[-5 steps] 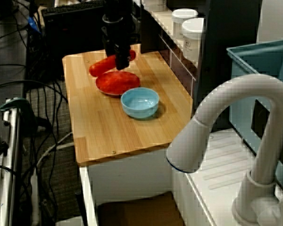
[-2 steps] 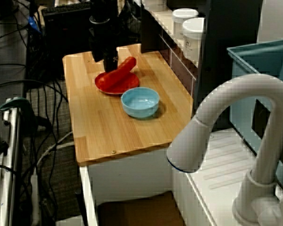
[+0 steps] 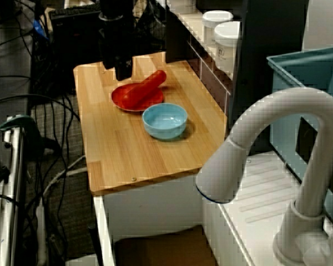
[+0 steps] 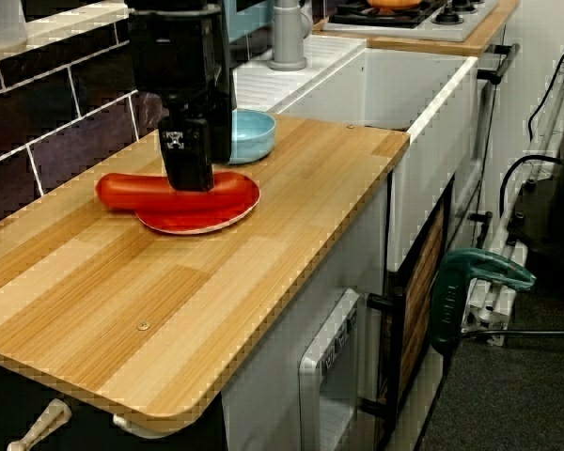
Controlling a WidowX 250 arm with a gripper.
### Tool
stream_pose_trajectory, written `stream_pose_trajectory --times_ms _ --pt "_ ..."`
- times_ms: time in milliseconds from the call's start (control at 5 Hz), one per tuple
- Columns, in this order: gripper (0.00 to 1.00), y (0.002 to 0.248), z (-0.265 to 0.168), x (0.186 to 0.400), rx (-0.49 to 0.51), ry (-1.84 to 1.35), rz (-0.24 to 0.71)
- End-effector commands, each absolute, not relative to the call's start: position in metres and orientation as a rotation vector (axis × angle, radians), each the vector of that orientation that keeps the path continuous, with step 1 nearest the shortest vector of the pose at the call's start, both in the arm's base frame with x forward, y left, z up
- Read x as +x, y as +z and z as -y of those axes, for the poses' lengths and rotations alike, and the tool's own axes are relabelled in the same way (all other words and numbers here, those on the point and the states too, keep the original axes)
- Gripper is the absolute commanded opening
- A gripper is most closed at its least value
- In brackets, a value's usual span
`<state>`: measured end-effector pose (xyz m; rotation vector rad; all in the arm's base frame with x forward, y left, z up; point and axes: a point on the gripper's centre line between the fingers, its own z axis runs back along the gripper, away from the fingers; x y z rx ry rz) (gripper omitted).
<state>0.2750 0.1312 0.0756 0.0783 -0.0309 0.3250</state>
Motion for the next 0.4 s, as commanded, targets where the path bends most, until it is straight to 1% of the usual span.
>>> stream_pose_trajectory --times_ms 0,200 --pt "1.00 0.114 -0.128 0.263 0.073 0.255 0.156" --pt "1.00 0.114 -0.114 0.256 0.088 0.221 0.183"
